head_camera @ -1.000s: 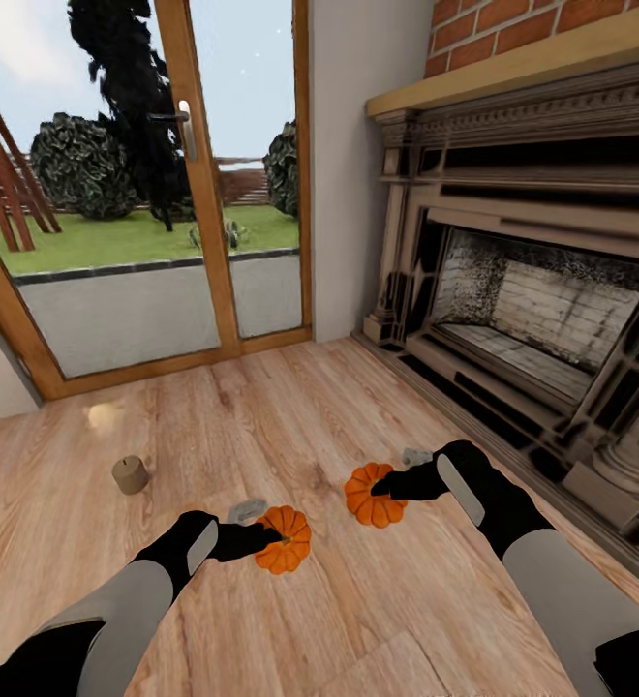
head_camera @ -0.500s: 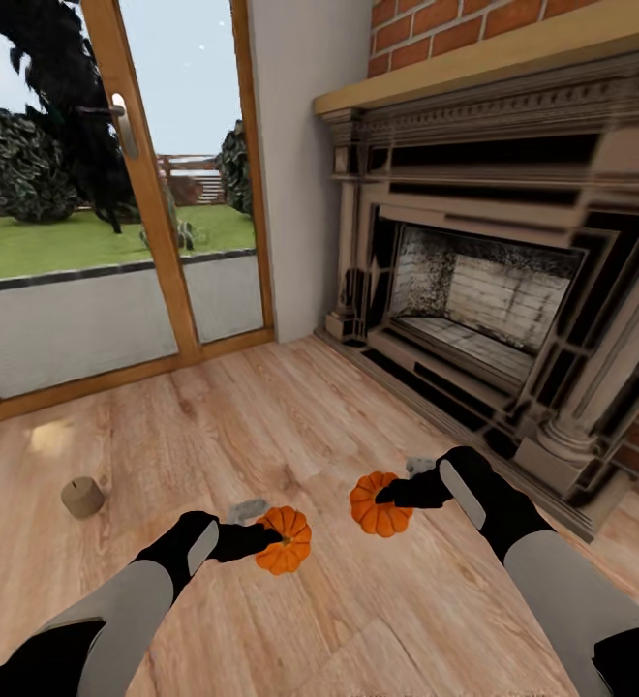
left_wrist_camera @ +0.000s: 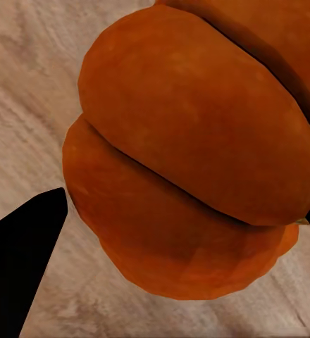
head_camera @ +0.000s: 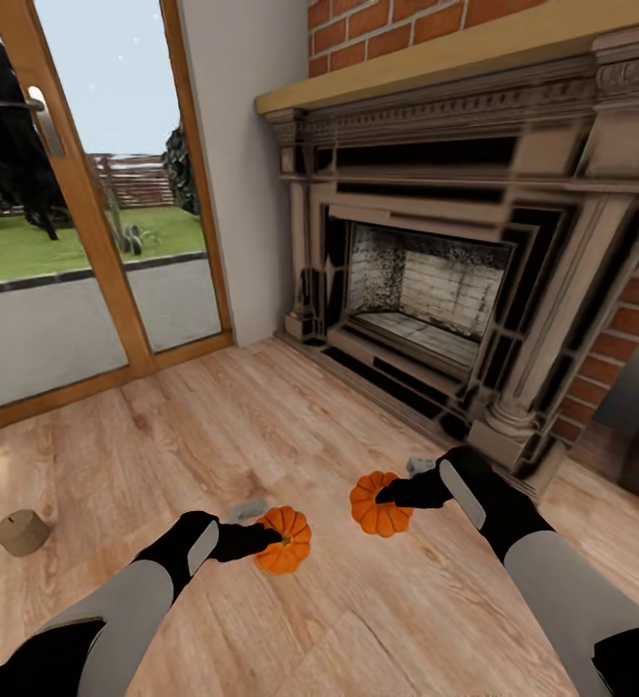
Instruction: Place each of the two pumpkins and all three candles from the living room inside a cabinet in the living room (use any cabinet), then make sure every cabinet is closed, and position the cauldron so it is next to a table in the living room.
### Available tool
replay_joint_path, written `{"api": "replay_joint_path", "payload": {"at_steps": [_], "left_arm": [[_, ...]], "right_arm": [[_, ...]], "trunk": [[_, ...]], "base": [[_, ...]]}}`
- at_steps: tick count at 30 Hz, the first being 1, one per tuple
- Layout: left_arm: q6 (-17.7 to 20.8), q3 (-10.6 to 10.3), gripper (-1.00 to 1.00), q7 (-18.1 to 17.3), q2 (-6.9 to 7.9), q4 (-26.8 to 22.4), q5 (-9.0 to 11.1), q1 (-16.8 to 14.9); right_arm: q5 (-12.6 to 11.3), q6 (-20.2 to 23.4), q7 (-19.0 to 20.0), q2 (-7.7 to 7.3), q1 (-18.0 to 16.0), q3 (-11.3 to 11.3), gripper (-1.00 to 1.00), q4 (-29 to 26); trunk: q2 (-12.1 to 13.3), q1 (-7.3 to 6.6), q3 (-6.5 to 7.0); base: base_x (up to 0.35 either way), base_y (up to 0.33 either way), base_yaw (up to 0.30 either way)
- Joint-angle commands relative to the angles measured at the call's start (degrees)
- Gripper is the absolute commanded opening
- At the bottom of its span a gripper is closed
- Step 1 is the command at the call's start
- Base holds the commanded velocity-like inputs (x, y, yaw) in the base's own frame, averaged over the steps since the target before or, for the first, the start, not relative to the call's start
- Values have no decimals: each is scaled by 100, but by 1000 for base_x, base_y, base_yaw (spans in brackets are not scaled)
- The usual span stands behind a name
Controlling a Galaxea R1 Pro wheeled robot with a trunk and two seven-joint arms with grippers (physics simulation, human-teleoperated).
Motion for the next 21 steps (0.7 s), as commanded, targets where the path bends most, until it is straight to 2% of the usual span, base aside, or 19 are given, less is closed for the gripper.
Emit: {"api": "replay_joint_path", "payload": {"at_steps": [1,12,21], "left_arm": [[52,33,-100,13,-2,-15,64,-1],[52,33,-100,13,0,-14,64,-1],[52,35,-100,13,0,-12,64,-1]], "right_arm": [[15,14,56,-5,-5,15,-100,-5],[14,-189,56,-5,-5,15,-100,-5],[9,-221,57,-5,-5,16,-100,-5]], "trunk": [[-2,-2,0],[-2,-2,76],[-2,-2,135]], "base": [[0,0,-265],[0,0,-222],[0,0,-120]]}}
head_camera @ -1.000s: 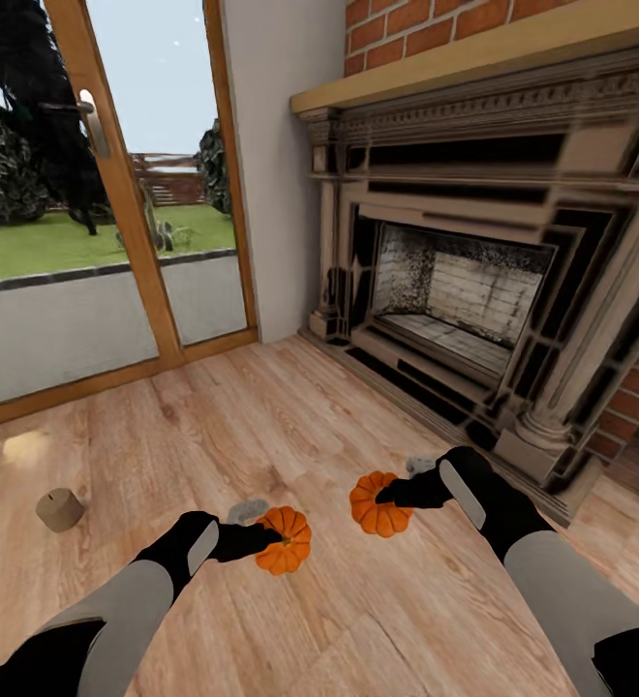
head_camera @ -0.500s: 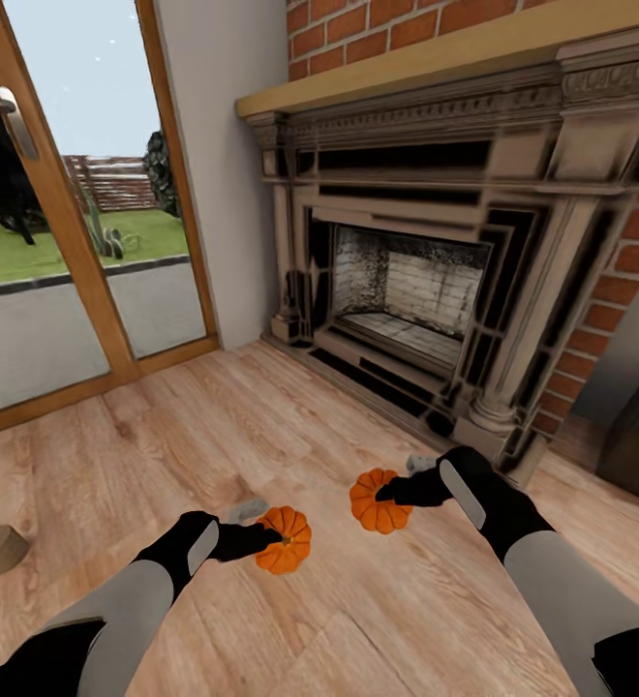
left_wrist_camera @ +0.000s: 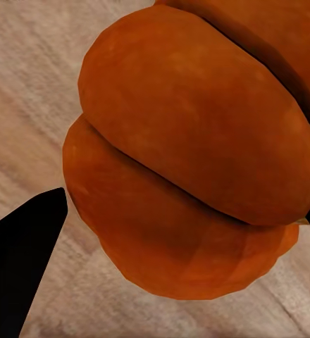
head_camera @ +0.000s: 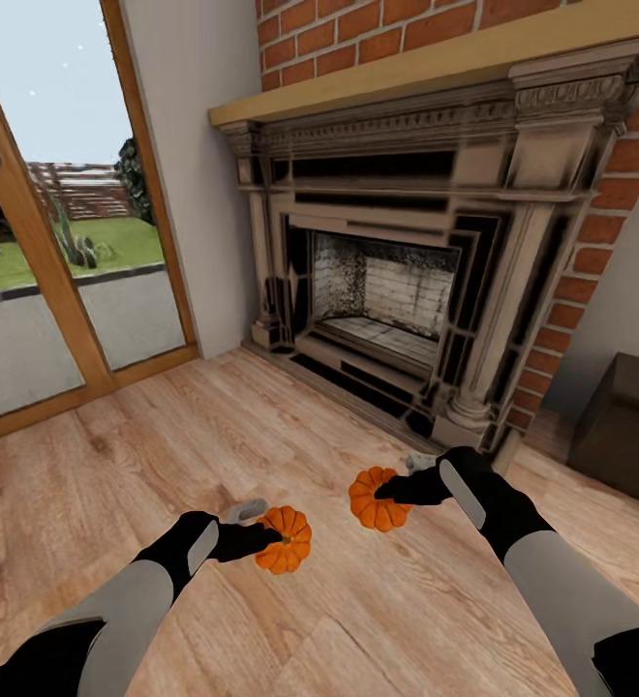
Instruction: Place each of the two pumpkins and all three candles from the living room inside a cabinet in the living room (use any cabinet), then make sure every cabinet is closed, and position the cauldron so it is next to a table in the living room.
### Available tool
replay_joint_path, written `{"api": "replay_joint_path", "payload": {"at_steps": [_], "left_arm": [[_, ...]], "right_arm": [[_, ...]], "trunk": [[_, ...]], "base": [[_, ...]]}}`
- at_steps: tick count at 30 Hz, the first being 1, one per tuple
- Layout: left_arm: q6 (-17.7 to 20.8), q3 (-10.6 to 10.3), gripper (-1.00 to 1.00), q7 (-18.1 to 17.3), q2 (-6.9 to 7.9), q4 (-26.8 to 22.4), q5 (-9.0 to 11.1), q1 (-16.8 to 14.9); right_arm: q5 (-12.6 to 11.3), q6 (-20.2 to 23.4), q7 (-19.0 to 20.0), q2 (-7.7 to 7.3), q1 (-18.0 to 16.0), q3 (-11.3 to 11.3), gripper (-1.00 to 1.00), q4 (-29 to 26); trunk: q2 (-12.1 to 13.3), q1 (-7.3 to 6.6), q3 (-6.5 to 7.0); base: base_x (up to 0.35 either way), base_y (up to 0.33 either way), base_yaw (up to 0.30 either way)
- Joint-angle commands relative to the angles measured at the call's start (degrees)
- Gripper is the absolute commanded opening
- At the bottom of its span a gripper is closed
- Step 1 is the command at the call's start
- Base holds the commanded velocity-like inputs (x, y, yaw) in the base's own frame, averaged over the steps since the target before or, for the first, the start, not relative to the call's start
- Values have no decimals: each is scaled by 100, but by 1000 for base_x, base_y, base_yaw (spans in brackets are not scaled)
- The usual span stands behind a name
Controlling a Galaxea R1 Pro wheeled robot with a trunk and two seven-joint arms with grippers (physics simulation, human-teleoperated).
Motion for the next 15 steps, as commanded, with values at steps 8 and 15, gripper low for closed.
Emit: {"api": "replay_joint_path", "payload": {"at_steps": [8,15], "left_arm": [[47,21,-100,14,-2,-14,32,-1],[47,21,-100,12,-2,-16,32,-1]], "right_arm": [[63,-308,62,2,-4,45,-100,-5],[63,-445,62,3,-4,41,-100,1]], "trunk": [[-2,-1,-3],[-2,-1,7]], "base": [[0,0,-3],[0,0,-56]]}}
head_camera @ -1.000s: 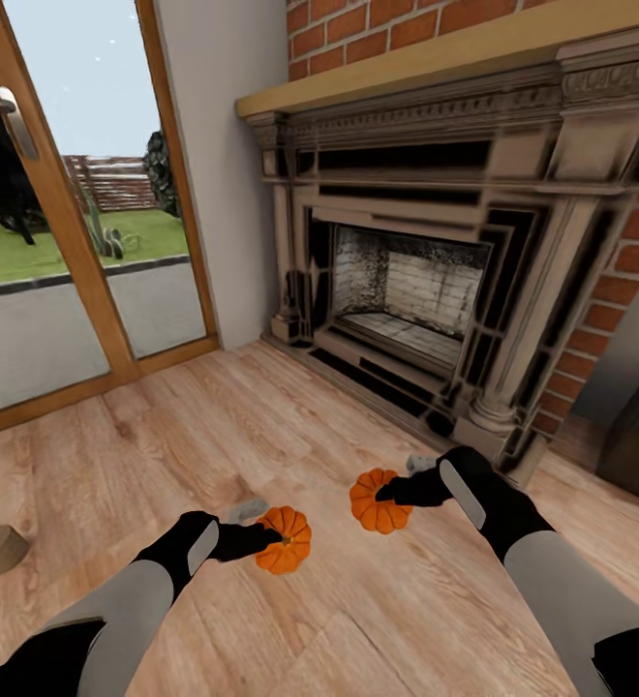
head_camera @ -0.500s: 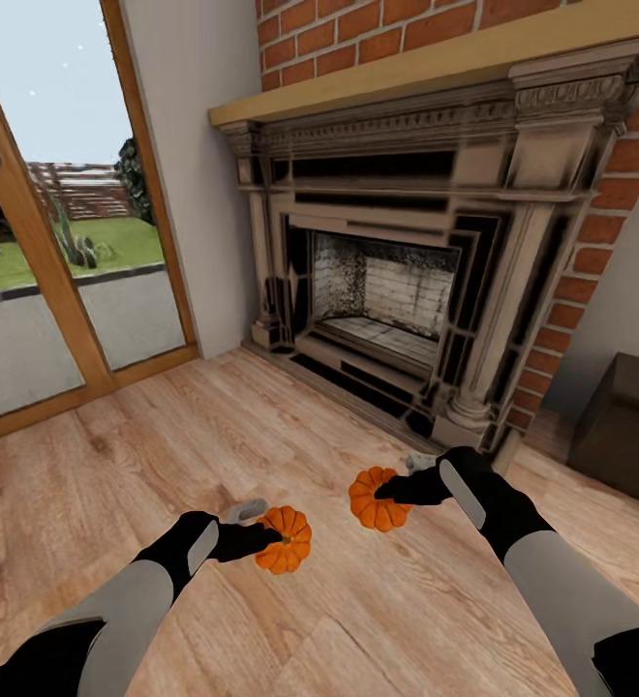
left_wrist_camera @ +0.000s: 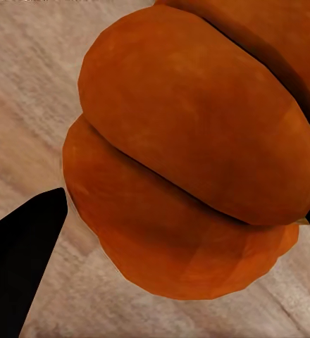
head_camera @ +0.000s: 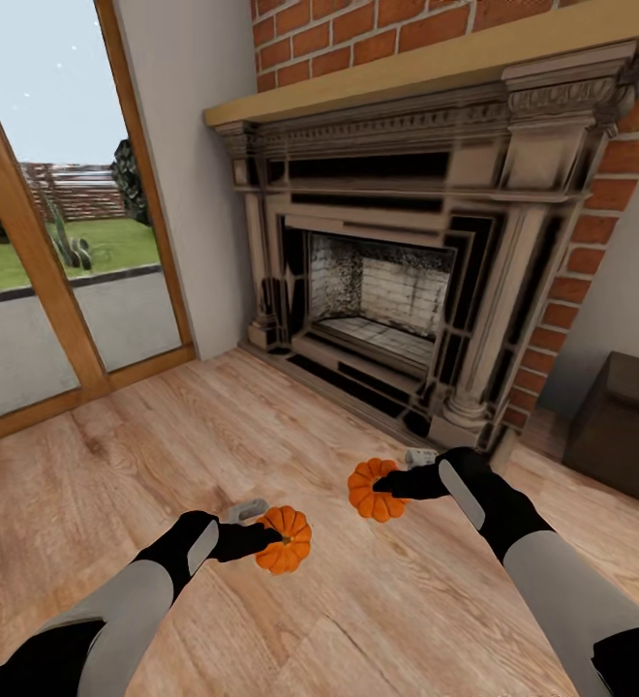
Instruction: Place each of the two pumpkins and all three candles from the living room inside a cabinet in the living room (use any cabinet), then make sure every cabinet is closed, and position the cauldron so it is next to a table in the living room.
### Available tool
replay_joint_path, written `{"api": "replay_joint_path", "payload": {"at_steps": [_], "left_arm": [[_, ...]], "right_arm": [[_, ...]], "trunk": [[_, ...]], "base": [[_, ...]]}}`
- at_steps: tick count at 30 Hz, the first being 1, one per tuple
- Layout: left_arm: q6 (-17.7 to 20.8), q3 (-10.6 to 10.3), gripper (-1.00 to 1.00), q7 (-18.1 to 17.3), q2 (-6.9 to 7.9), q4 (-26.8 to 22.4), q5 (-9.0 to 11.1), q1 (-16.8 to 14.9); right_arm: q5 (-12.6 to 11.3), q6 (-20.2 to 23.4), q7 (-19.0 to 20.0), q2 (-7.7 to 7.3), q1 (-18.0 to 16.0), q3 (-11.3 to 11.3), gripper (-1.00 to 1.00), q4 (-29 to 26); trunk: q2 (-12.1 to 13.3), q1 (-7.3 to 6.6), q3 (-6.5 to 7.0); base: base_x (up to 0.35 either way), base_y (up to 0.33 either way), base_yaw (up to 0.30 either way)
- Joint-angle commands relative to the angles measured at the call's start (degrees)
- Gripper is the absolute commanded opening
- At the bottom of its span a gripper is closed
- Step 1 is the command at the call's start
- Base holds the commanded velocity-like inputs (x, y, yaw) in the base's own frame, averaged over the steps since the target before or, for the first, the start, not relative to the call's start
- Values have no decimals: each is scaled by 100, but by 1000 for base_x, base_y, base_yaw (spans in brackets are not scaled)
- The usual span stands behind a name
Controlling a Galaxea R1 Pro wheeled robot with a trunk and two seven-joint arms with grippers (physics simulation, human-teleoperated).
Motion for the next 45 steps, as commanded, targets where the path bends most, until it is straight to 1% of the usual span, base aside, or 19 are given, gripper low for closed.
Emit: {"api": "replay_joint_path", "payload": {"at_steps": [1,45], "left_arm": [[49,23,-100,13,-2,-12,38,0],[57,32,-100,10,-6,-13,45,0]], "right_arm": [[60,12,48,-5,-4,15,-100,-2],[60,11,57,-10,-4,-11,-100,-2]], "trunk": [[-2,-1,0],[-2,-1,255]], "base": [[0,0,-202],[0,0,-241]]}}
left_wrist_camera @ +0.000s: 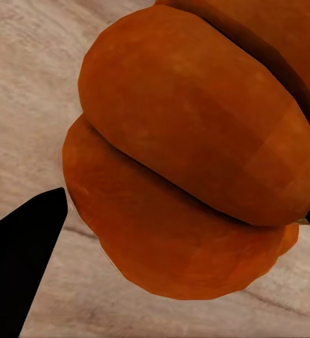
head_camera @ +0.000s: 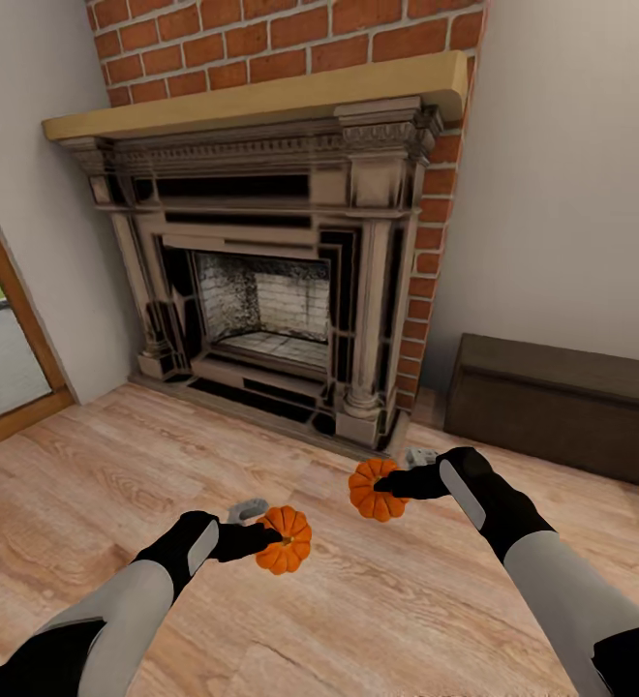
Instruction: Place each of the two pumpkins and all three candles from the living room inside a cabinet in the living room (use any cabinet), then make sure every cabinet is closed, and position the cauldron so it is next to a table in the living room.
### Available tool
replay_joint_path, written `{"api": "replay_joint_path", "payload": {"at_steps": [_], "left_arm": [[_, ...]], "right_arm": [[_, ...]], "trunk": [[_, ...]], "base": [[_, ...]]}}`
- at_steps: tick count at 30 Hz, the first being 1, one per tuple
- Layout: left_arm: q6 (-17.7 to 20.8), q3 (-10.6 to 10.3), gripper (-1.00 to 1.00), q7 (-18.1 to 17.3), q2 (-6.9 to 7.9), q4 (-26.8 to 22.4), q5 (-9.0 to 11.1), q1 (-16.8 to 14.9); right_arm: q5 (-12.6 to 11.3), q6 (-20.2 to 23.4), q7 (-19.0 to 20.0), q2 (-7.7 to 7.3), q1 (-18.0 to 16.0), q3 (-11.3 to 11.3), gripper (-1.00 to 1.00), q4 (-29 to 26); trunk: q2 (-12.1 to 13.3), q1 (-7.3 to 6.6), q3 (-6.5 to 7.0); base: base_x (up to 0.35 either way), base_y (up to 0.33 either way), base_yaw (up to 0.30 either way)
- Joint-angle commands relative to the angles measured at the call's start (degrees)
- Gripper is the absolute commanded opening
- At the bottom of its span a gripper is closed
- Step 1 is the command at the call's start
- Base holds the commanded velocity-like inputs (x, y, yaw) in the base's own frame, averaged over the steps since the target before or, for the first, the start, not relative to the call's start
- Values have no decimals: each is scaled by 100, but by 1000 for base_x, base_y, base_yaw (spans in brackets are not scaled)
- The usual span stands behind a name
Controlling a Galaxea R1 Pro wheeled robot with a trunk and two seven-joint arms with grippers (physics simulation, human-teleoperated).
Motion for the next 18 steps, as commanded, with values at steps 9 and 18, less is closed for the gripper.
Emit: {"api": "replay_joint_path", "payload": {"at_steps": [9,18], "left_arm": [[50,31,-100,14,2,-13,54,-1],[50,31,-100,14,-1,-13,58,-1]], "right_arm": [[23,14,48,-8,-6,13,-100,-7],[23,14,48,-8,-6,4,-100,-4]], "trunk": [[-3,-2,43],[-3,-2,91]], "base": [[0,0,-250],[0,0,-252]]}}
